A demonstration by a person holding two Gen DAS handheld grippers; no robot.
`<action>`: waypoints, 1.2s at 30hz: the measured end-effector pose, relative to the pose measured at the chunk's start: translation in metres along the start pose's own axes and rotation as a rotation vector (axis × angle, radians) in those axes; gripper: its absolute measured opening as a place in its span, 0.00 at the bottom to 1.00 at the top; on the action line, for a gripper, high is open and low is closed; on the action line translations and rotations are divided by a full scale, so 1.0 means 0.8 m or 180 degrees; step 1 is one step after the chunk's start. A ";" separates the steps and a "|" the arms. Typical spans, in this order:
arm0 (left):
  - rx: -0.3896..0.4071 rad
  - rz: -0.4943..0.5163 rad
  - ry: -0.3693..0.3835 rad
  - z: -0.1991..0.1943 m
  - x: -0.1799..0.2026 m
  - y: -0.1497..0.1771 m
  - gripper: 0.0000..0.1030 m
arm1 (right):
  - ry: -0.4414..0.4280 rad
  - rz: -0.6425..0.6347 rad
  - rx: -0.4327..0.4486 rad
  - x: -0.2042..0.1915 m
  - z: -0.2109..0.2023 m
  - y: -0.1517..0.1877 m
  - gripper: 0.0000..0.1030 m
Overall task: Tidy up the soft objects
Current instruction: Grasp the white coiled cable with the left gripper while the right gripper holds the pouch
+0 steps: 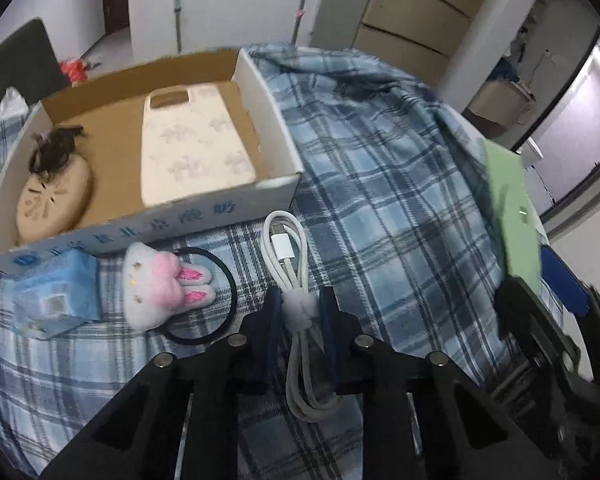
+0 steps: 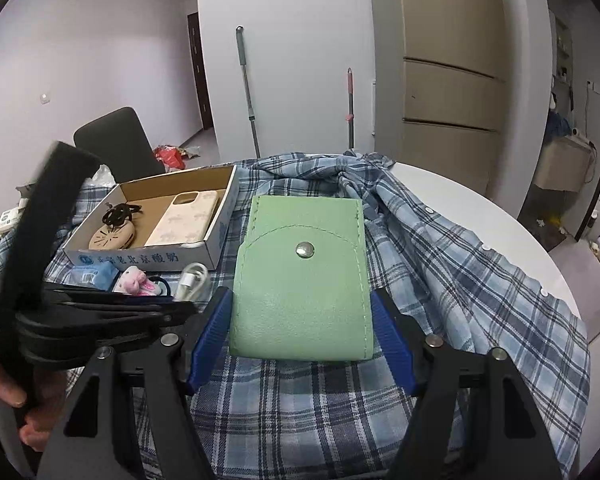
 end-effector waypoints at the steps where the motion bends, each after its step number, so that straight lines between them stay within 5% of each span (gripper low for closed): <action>1: 0.0038 0.0025 0.0005 -0.009 0.000 0.002 0.20 | -0.0001 0.0001 -0.0008 0.000 0.001 0.000 0.66; 9: 0.0428 0.0182 -0.0176 -0.101 -0.026 0.029 0.20 | -0.0017 -0.0180 0.0104 -0.012 -0.007 -0.001 0.66; 20: 0.0831 -0.0023 -0.0325 -0.188 -0.097 0.038 0.20 | 0.0012 -0.0461 0.0317 -0.059 -0.040 -0.026 0.66; 29: 0.1505 -0.0135 -0.0420 -0.273 -0.131 -0.034 0.20 | -0.0381 -0.0501 0.0672 -0.146 -0.073 -0.125 0.66; 36: 0.1793 -0.0131 -0.0389 -0.286 -0.144 -0.110 0.20 | -0.0356 -0.0277 0.0882 -0.190 -0.055 -0.205 0.66</action>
Point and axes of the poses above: each gripper's, at about its wrist camera, not at the fingertips, and z roughly the way its jaws point, x to its right, y to its underside, the point moved 7 cm from there along z, roughly the way its jaws point, and after that the axes turned 5 degrees about z, right-handed, at the moved point
